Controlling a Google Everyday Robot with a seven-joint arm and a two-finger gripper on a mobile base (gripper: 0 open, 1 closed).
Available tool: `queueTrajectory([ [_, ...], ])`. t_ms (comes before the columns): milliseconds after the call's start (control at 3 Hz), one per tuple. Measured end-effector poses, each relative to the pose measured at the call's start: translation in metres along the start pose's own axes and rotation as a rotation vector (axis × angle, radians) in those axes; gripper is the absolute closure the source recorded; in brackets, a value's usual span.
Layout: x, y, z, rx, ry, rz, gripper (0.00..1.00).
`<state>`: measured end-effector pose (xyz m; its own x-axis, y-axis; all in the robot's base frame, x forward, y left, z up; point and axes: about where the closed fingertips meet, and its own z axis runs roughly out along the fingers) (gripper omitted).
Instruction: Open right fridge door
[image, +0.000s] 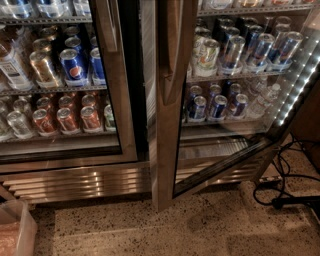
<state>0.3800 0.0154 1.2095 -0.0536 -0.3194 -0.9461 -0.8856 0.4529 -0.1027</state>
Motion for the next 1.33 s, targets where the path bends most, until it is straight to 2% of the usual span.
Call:
queueTrajectory([
  [333,0.0000,0.0000,0.0000,0.000,0.000,0.000,0.04],
  [667,0.0000,0.0000,0.0000,0.000,0.000,0.000,0.00],
  [1333,0.0000,0.0000,0.0000,0.000,0.000,0.000,0.00],
])
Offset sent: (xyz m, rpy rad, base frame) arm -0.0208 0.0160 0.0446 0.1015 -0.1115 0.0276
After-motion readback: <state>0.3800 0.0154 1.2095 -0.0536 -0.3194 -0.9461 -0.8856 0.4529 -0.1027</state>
